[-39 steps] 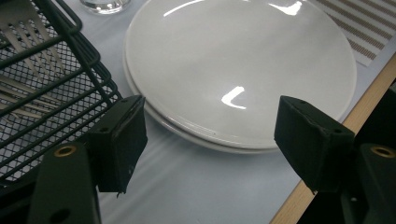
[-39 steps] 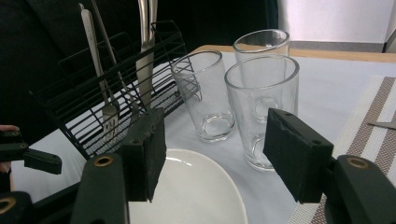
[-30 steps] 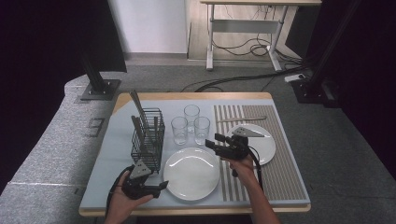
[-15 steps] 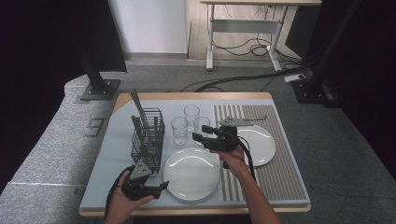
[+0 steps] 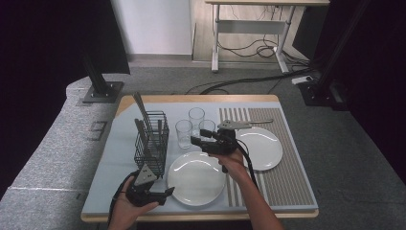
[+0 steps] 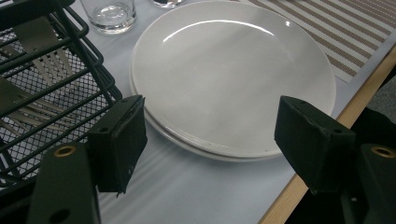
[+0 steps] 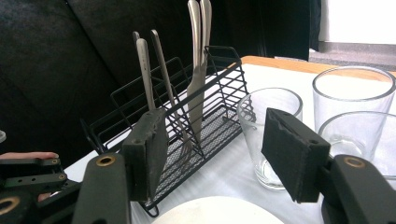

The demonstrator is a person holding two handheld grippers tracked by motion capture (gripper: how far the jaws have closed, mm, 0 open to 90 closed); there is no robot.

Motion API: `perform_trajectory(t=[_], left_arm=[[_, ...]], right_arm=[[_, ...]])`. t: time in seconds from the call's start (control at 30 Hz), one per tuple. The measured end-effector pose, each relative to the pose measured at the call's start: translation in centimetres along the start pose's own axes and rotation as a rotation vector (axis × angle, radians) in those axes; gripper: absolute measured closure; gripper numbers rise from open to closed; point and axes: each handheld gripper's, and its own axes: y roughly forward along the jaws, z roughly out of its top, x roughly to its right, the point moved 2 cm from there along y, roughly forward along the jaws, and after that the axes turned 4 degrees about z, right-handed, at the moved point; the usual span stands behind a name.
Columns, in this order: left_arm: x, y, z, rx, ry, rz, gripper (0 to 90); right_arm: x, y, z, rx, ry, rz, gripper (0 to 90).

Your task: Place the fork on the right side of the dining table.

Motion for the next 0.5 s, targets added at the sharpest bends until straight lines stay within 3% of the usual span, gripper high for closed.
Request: perform_trajectory(t=[0.5], left_arm=[[0.04, 0.14, -0.04, -0.003, -0.002, 0.0, 25.6]], right_arm=[[-0.52, 0.92, 0.58, 0.002, -0.012, 0.009, 40.7]])
